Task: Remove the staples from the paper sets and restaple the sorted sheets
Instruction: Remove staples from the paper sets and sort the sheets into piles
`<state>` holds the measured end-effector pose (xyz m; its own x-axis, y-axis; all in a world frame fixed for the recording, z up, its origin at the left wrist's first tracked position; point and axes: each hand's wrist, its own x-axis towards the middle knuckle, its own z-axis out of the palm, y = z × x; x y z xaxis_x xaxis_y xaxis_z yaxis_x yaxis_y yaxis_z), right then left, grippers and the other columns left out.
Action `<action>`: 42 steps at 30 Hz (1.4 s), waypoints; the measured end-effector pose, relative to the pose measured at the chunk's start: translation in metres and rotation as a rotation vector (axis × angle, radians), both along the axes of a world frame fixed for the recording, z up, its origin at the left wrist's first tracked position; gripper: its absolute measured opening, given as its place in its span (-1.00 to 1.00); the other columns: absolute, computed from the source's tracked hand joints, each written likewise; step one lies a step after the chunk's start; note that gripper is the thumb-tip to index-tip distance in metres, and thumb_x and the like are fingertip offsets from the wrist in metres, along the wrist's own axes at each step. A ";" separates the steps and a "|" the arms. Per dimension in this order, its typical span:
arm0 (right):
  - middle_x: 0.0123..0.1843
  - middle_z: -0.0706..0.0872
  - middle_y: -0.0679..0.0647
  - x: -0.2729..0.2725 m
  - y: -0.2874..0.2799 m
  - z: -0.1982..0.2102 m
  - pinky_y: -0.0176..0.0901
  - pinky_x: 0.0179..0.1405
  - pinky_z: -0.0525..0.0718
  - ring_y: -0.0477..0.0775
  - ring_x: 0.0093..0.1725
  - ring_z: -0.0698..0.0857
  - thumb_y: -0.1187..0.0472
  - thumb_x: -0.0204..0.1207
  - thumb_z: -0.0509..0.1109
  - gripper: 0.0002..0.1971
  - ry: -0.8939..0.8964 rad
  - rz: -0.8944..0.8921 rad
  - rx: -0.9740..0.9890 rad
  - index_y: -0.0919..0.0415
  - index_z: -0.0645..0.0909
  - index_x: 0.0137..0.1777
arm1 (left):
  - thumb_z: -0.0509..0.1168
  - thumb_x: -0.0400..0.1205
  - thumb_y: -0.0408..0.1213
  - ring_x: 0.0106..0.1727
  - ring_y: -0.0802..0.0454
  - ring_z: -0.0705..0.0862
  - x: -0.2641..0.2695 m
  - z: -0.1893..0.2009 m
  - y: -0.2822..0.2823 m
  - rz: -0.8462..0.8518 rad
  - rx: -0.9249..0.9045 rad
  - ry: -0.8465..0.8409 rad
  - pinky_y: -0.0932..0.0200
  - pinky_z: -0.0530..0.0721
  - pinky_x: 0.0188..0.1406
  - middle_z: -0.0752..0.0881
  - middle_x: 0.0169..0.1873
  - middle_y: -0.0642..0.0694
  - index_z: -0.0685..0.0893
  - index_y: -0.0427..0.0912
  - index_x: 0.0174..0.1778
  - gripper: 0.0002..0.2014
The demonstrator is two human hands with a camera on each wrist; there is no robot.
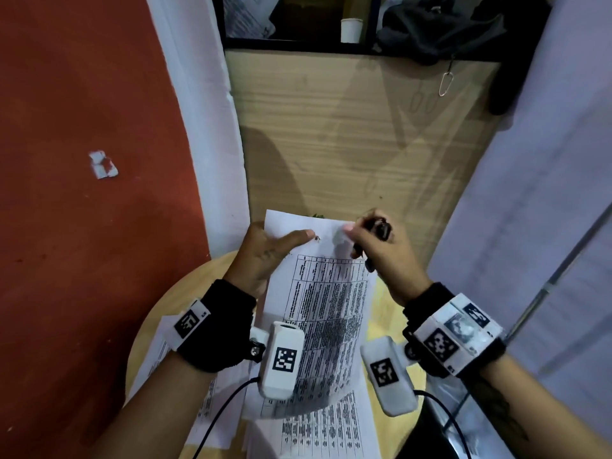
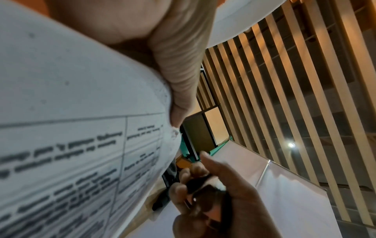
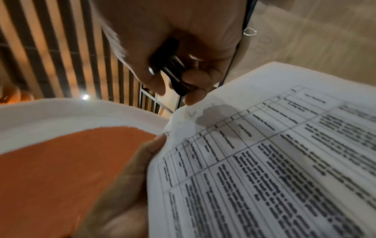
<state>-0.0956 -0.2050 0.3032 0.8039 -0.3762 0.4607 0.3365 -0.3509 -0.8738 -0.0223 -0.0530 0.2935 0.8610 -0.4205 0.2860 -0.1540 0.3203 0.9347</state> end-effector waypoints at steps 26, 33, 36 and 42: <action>-0.16 0.76 0.06 0.001 0.032 0.013 0.09 -0.05 0.64 0.12 -0.09 0.70 0.20 0.38 0.41 -0.96 0.056 -0.162 -0.523 0.09 0.68 -0.27 | 0.42 0.47 -0.54 -0.46 0.10 0.66 -0.008 0.009 0.000 0.190 0.122 -0.084 0.25 0.63 -0.40 0.70 -0.57 0.06 0.65 -0.19 -0.40 -0.80; -0.43 0.73 0.00 0.000 0.035 0.011 0.17 -0.11 0.67 0.10 -0.28 0.71 0.13 0.21 0.35 -0.91 0.069 -0.117 -0.257 -0.01 0.56 -0.48 | 0.46 0.43 -0.50 -0.48 0.08 0.68 -0.011 0.007 -0.003 0.222 0.068 -0.059 0.18 0.66 -0.35 0.71 -0.59 0.06 0.65 -0.19 -0.40 -0.82; -0.42 0.73 0.03 0.002 0.034 0.004 0.19 -0.09 0.67 0.13 -0.28 0.70 0.12 0.23 0.34 -0.91 0.050 -0.110 -0.203 -0.02 0.55 -0.47 | 0.51 0.36 -0.43 -0.40 0.02 0.68 -0.013 0.005 -0.005 0.227 0.054 -0.076 0.16 0.65 -0.32 0.71 -0.59 0.07 0.66 -0.19 -0.42 -0.85; -0.44 0.67 0.01 -0.002 0.028 0.002 -0.32 -0.39 0.52 -0.10 -0.42 0.61 0.36 0.47 0.39 -0.77 0.051 -0.031 -0.038 0.07 0.57 -0.36 | 0.50 0.28 -0.30 -0.40 0.03 0.66 -0.010 0.001 -0.005 0.235 0.017 -0.077 0.18 0.60 -0.32 0.71 -0.52 -0.01 0.64 -0.19 -0.40 -0.85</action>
<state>-0.0974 -0.1766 0.3051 0.8149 -0.3842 0.4340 0.2808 -0.3933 -0.8755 -0.0322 -0.0580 0.2943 0.9116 -0.2163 0.3495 -0.2940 0.2510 0.9223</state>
